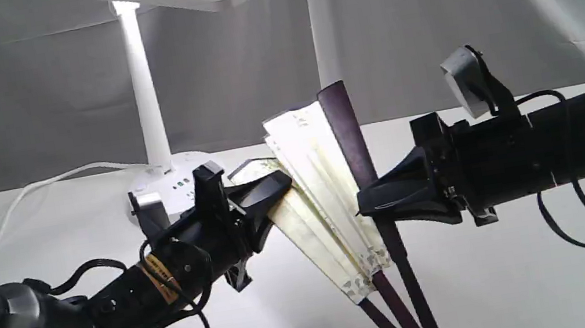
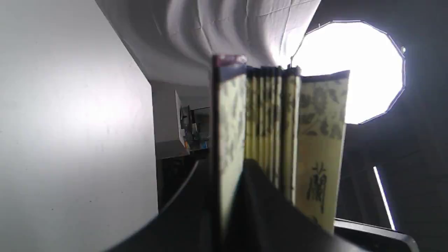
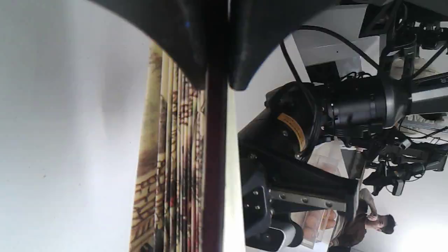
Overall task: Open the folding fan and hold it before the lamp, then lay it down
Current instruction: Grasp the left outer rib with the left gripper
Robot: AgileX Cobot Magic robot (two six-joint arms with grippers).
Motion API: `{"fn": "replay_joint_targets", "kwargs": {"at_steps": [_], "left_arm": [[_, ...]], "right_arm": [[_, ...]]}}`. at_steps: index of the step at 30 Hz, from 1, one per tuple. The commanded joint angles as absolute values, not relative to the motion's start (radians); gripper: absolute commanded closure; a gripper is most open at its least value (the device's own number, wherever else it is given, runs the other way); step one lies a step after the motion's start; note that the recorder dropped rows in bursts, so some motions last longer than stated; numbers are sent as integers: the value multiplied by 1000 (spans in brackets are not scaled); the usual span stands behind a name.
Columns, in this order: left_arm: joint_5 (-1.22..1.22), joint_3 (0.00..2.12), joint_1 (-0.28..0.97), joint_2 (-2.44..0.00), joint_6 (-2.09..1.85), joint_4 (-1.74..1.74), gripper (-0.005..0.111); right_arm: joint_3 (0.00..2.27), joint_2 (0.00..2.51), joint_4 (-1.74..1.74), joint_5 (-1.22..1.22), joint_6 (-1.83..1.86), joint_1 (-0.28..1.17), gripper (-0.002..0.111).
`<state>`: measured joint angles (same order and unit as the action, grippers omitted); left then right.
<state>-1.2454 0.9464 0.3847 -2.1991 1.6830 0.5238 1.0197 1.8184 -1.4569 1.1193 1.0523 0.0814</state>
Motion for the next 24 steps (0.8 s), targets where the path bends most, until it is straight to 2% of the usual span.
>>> {"fn": "replay_joint_targets", "kwargs": {"at_steps": [1,20,24], "left_arm": [[-1221,947,388,-2193,1674,537,107],[-1221,947,388,-2189,1729,621,107],[-1221,947,388,-2187,1756,626,107]], "right_arm": [[1021,1810,-1466,1152,1066,90,108],[1021,1810,-1466,1128,1062,90,108],[1021,1810,-1466,1123,1062,90,95]]}}
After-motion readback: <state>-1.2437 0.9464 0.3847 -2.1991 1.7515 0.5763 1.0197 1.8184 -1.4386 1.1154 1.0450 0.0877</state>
